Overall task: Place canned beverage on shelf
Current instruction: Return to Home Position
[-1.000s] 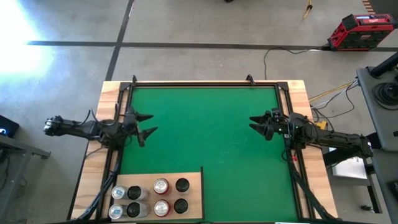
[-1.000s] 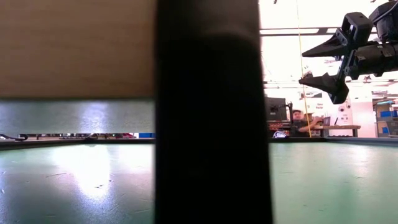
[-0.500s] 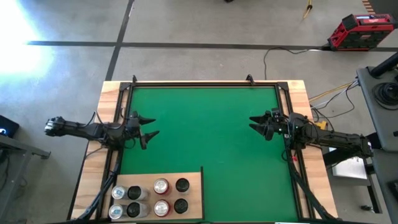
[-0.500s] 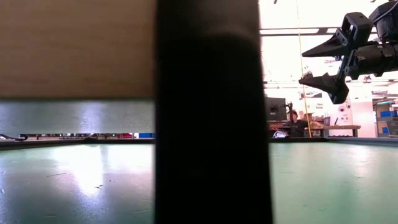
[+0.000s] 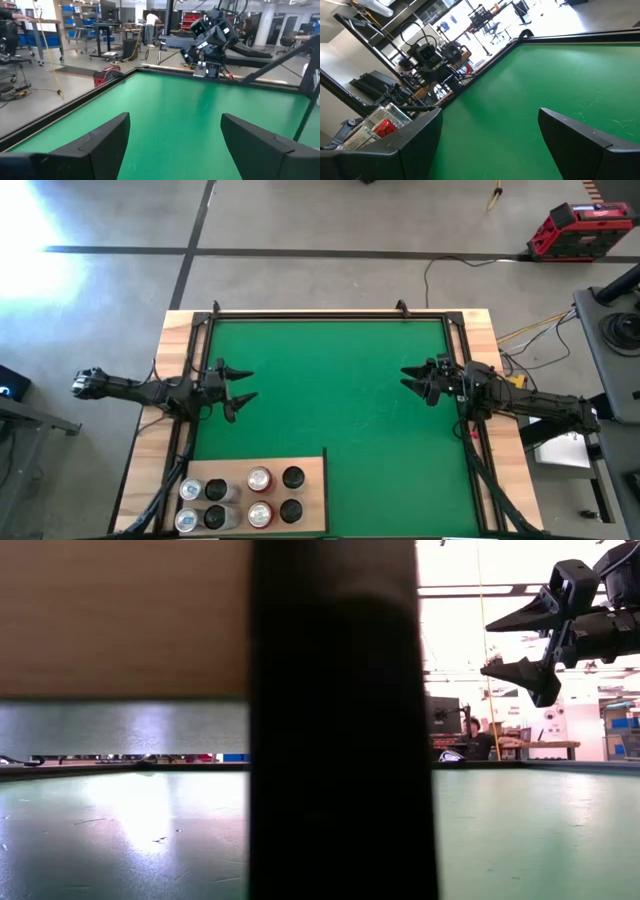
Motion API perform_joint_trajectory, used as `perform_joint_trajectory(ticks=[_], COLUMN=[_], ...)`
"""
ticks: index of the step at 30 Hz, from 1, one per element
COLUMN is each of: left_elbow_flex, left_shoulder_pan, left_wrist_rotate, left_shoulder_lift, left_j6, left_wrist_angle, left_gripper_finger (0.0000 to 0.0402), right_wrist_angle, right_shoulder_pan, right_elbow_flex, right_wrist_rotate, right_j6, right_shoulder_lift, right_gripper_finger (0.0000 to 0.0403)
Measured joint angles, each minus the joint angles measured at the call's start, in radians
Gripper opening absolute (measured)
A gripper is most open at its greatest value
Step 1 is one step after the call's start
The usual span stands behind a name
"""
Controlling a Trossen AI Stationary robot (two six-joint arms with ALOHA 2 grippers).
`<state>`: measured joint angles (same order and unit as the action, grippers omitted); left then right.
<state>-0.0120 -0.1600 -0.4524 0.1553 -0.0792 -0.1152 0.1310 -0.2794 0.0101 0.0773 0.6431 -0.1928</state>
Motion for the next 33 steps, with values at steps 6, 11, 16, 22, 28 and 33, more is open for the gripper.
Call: perform_joint_trajectory(ticks=[6,11,16,22,28,33], left_elbow_flex=[0.0,-0.001,-0.006,-0.006,-0.007,-0.007], left_shoulder_pan=[0.0,0.0,0.0,0.0,0.0,0.0], left_wrist_rotate=[0.0,0.002,0.001,0.001,0.0,0.0], left_shoulder_lift=[0.001,0.01,0.016,0.016,0.016,0.016], left_j6=[-0.041,-0.094,-0.095,-0.095,-0.095,-0.095], left_wrist_angle=[0.037,0.044,0.052,0.051,0.051,0.047], left_gripper_finger=[0.0296,0.0296,0.0296,0.0296,0.0296,0.0296], right_wrist_angle=[0.0,0.0,0.0,0.0,0.0,0.0], right_shoulder_pan=[0.0,0.0,0.0,0.0,0.0,0.0], right_elbow_flex=[0.0,0.0,0.0,0.0,0.0,0.0], right_wrist_rotate=[0.0,0.0,0.0,0.0,0.0,0.0], right_j6=[0.0,0.0,0.0,0.0,0.0,0.0], right_shoulder_lift=[0.0,0.0,0.0,0.0,0.0,0.0], right_gripper_finger=[0.0318,0.0318,0.0318,0.0318,0.0318,0.0318])
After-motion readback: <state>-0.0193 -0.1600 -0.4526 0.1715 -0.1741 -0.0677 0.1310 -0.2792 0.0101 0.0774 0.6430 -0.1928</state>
